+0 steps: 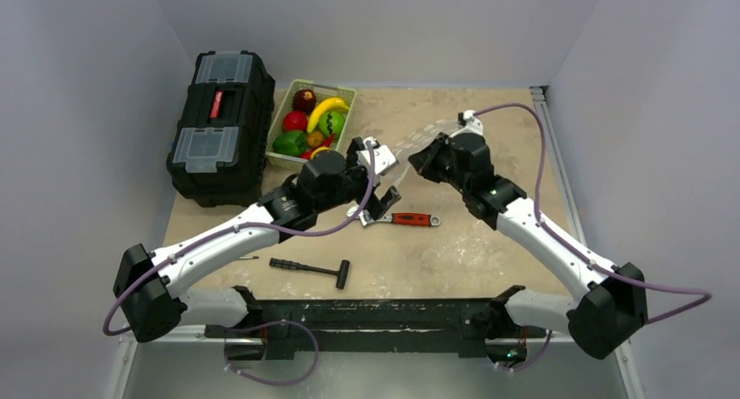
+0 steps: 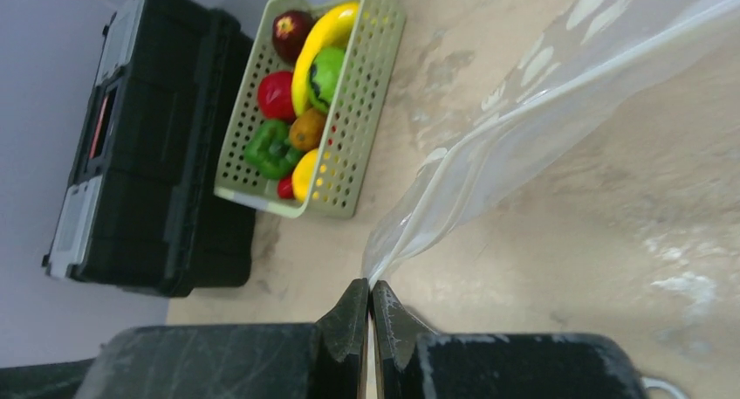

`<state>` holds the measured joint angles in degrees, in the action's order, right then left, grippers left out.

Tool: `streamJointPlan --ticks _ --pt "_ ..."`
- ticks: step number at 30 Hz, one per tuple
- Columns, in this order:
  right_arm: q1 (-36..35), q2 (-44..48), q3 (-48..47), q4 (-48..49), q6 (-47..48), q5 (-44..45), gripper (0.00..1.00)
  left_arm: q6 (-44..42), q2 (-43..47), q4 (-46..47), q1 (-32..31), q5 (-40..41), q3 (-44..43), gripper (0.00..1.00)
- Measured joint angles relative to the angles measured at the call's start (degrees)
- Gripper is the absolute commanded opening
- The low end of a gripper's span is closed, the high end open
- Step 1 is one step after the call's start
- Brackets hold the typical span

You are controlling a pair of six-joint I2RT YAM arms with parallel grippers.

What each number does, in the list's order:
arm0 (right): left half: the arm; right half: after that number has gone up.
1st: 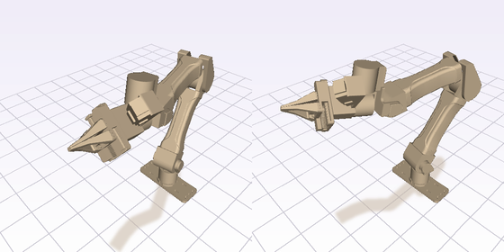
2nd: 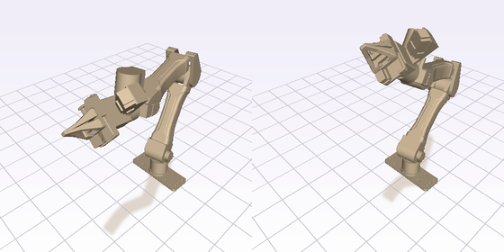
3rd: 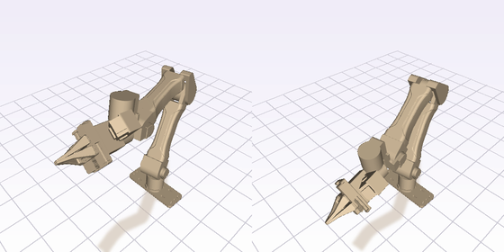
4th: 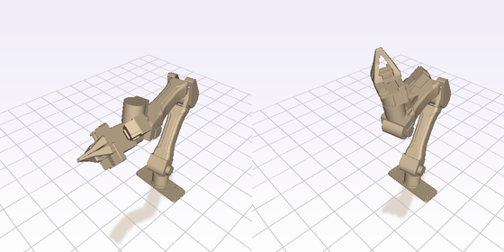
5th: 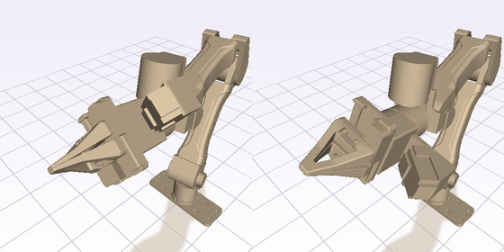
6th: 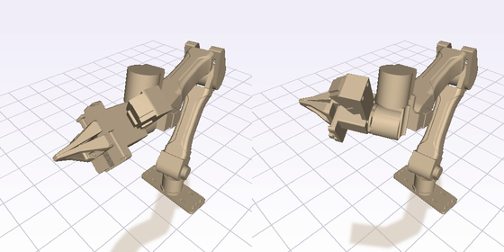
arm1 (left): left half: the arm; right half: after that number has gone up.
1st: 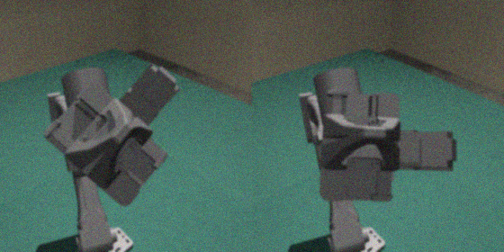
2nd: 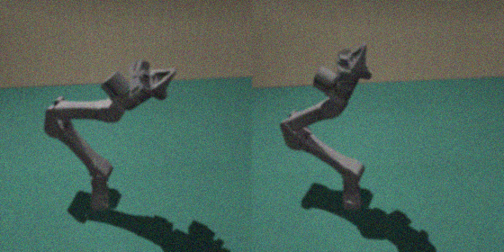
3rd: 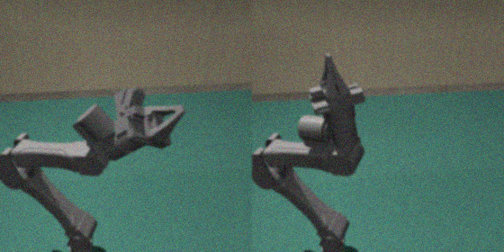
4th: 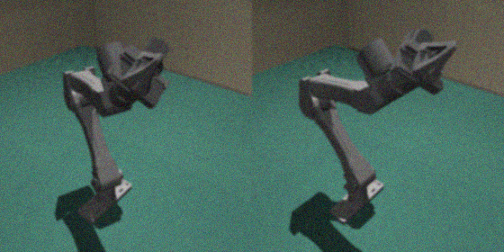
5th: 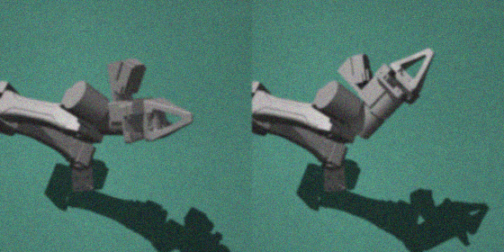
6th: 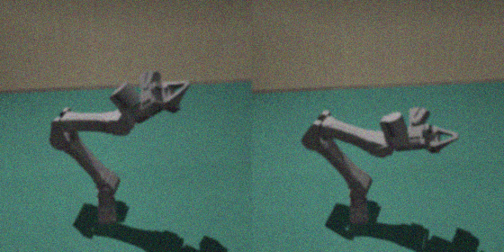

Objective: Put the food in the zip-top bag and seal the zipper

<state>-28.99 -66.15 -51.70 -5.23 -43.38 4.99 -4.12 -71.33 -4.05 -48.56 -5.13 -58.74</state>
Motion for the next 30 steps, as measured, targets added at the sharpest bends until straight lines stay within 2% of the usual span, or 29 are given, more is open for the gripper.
streamJointPlan --ticks 7,12,17,19,24,25,26,28,29,30 --pt "-8.1 -5.6 -5.0 -6.8 -9.6 0.1 0.00 -6.5 -4.9 2.9 -6.6 9.9 0.3 0.90" --pt "-8.9 -6.3 -5.0 -10.0 -16.3 0.1 0.00 -8.6 -12.2 0.8 -8.9 19.6 -1.1 0.87" --pt "-8.8 -3.3 -2.4 -9.7 -21.8 -0.2 0.00 -8.8 -12.9 0.2 -8.8 25.4 -1.1 0.87" --pt "-8.8 -1.7 -1.4 -10.1 -23.4 -0.3 0.00 -9.0 -12.9 0.4 -8.9 26.6 -1.2 0.73" --pt "-8.7 1.0 -1.2 -10.5 -26.4 -0.7 0.00 -9.0 -12.8 1.1 -9.0 27.4 -1.3 0.13" --pt "-8.7 1.4 -0.9 -10.1 -26.9 -0.9 0.00 -8.9 -12.7 1.2 -9.1 27.0 -1.3 0.05" --pt "-8.7 1.8 -0.6 -9.7 -27.2 -1.0 0.07 -8.8 -12.7 1.1 -9.1 26.4 -1.5 0.00" --pt "-8.7 2.3 -0.2 -8.8 -26.6 -1.3 0.45 -8.7 -12.5 0.6 -9.3 24.8 -1.6 0.00" --pt "-8.5 2.5 -0.2 -8.4 -25.3 -1.5 0.59 -8.5 -12.3 0.3 -9.3 24.1 -1.7 0.00" --pt "-8.2 2.6 -0.3 -8.2 -22.5 -1.2 0.67 -8.3 -12.1 -0.1 -9.3 23.3 -1.7 0.00"
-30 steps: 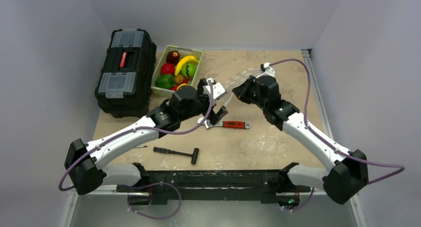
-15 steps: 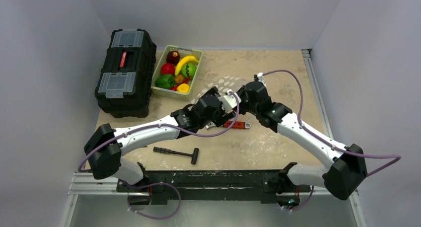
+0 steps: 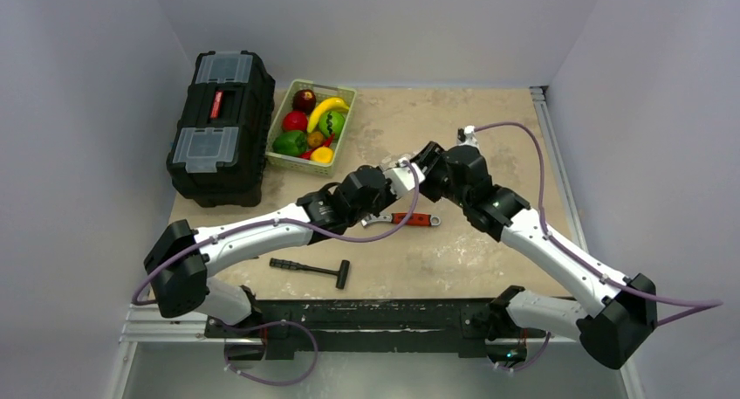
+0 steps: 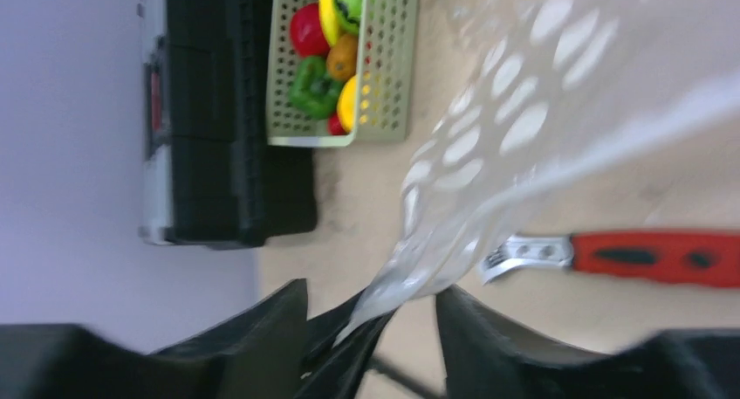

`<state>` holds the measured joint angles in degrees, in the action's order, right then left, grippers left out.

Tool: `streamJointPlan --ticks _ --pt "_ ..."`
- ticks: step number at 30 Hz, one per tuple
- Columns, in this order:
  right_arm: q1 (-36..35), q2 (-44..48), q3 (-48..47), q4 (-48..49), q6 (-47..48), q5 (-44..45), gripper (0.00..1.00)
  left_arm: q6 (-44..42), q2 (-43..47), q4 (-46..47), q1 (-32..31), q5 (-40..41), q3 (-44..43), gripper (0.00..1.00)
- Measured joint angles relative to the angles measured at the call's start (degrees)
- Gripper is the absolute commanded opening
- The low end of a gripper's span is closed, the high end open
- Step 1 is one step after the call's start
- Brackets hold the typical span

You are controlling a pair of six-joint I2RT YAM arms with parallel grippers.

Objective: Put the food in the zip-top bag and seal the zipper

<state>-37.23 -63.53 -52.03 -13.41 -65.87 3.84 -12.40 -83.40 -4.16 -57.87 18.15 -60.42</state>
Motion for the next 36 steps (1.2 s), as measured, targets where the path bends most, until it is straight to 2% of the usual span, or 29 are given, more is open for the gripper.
streamJointPlan --ticks 1,3,6,9,13,17,19,20,22,27,30,36 --pt "0.4 0.1 -0.5 -0.5 3.6 0.6 0.74 0.5 0.4 -0.6 0.1 -0.9 0.0 0.00" --pt "1.0 0.1 -3.0 -3.0 10.9 3.0 0.77 1.9 1.0 -1.4 0.3 -3.0 -0.2 0.00" --pt "3.4 1.5 -6.2 -5.8 18.6 4.3 0.76 4.3 1.2 -2.4 0.4 -6.2 -1.4 0.00" --pt "9.2 6.0 -6.4 -7.3 21.2 2.9 0.70 7.0 1.2 -4.2 0.7 -10.1 -3.3 0.00" --pt "17.2 13.1 -4.7 -8.6 21.4 0.0 0.64 10.8 1.2 -6.1 2.7 -15.1 -4.7 0.00" --pt "17.6 15.4 -4.1 -10.0 20.4 -2.8 0.52 13.4 1.2 -7.4 4.1 -18.0 -5.1 0.00" --pt "17.6 15.2 -4.1 -10.3 20.0 -3.8 0.55 14.4 1.1 -8.2 4.4 -19.0 -5.5 0.00" --pt "17.7 15.2 -4.0 -10.7 19.8 -4.5 0.61 14.8 0.9 -8.6 4.5 -19.3 -5.8 0.00" --pt "17.6 15.3 -3.8 -11.6 19.2 -5.5 0.66 15.3 0.7 -9.1 4.7 -19.7 -6.3 0.00" --pt "17.5 15.0 -1.9 -13.8 17.1 -7.6 0.66 17.4 0.7 -10.1 6.6 -21.1 -7.0 0.00" --pt "17.4 14.2 -0.9 -15.8 15.6 -7.4 0.62 18.3 0.6 -10.3 8.1 -22.0 -7.1 0.00" --pt "17.3 13.6 0.9 -14.8 12.5 -7.5 0.60 19.3 -0.3 -10.6 8.6 -23.3 -7.8 0.00"
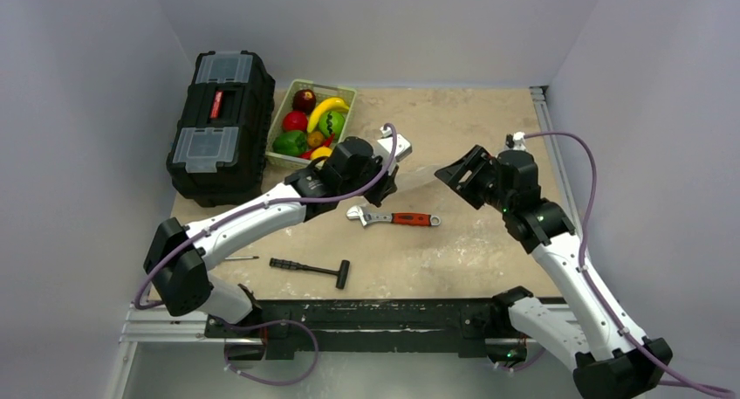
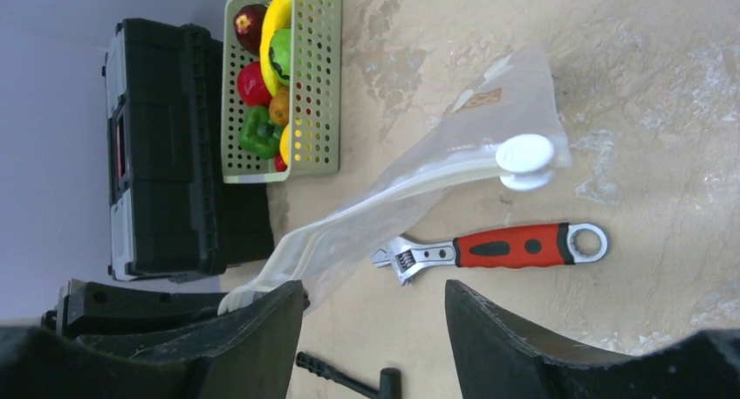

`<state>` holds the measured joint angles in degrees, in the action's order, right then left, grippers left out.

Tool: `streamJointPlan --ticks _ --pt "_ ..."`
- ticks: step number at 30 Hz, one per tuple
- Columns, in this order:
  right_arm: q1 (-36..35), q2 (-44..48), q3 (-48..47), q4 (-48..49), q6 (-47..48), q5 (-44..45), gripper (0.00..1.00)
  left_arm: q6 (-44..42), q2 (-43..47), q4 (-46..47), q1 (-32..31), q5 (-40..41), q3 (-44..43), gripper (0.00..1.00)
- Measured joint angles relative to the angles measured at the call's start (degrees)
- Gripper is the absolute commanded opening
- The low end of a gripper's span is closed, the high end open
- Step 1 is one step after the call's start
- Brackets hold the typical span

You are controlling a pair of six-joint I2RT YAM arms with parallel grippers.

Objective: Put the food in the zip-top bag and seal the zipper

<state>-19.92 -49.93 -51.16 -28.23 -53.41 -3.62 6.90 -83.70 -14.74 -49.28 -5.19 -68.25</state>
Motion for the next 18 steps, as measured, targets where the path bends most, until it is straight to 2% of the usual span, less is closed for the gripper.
streamJointPlan --ticks 13,18 --pt "-2.2 -5.2 1.1 5.5 -4.6 1.1 0.59 0.0 -0.7 -0.2 0.0 -2.2 -0.1 0.00" --pt "-3.0 -6.7 2.8 8.2 -6.4 1.6 0.54 0.0 -0.7 -0.4 0.0 -2.3 -0.2 0.00"
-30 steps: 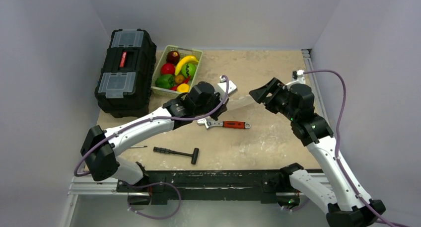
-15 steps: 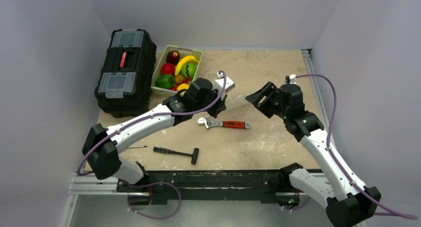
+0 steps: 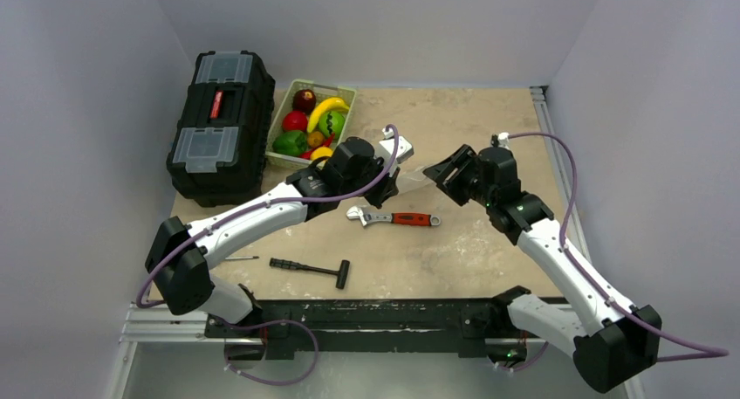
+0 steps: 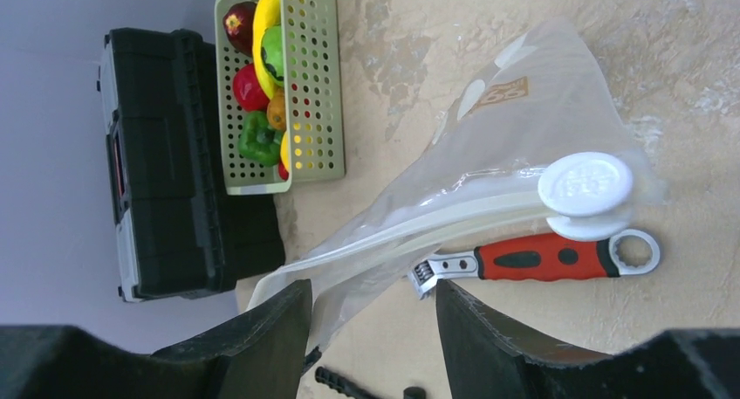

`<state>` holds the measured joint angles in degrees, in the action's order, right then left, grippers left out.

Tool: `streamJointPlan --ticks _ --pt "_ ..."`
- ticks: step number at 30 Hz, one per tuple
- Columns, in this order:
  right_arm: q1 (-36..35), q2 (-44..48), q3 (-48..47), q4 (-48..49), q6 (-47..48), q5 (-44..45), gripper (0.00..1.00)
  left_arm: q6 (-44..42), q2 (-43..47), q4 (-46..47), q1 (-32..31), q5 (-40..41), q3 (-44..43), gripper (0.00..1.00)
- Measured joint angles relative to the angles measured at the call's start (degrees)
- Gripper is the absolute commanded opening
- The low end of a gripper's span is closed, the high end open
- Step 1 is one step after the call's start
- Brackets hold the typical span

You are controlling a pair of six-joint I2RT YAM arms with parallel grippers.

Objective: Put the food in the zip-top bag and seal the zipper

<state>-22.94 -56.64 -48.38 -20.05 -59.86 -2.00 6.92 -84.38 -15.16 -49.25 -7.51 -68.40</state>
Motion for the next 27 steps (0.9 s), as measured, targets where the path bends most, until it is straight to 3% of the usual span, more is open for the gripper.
streamJointPlan --ticks 1,4,5,8,10,11,13,18,22,27 --pt "-0.3 -0.4 0.2 0.6 -0.3 0.2 0.52 0.0 0.0 0.0 0.0 0.0 0.0 0.00" --pt "-1.1 -1.9 0.7 2.6 -0.9 1.6 0.30 0.0 0.0 0.0 0.0 -0.4 0.0 0.00" --pt "-1.5 -2.6 0.8 3.3 -1.0 2.3 0.20 0.0 0.0 0.0 0.0 -0.7 0.0 0.04" --pt "-2.8 -4.9 0.7 5.5 0.1 4.3 0.00 0.2 0.0 -0.5 0.0 -1.6 -0.3 0.41" --pt "-4.4 -6.6 0.4 6.0 2.1 6.6 0.00 0.6 0.1 -0.5 0.0 -1.9 -0.4 0.67" --pt "-5.5 -7.5 -0.2 5.8 3.5 8.5 0.00 1.0 0.3 -0.6 0.0 -2.0 -0.5 0.74" --pt "-8.3 -9.9 -3.0 4.5 7.5 13.2 0.00 2.1 0.8 -0.6 0.0 -2.2 -0.5 0.79" --pt "-12.2 -12.2 -12.0 2.1 20.2 23.4 0.00 3.9 6.0 3.4 0.0 -1.9 3.4 0.79" --pt "-12.8 -7.7 -12.7 1.2 29.5 30.7 0.00 6.3 13.2 7.3 0.1 -0.4 8.7 0.79" --pt "-12.7 -1.1 -11.5 1.7 36.7 35.8 0.00 12.9 16.3 8.1 0.2 2.2 7.0 0.76"
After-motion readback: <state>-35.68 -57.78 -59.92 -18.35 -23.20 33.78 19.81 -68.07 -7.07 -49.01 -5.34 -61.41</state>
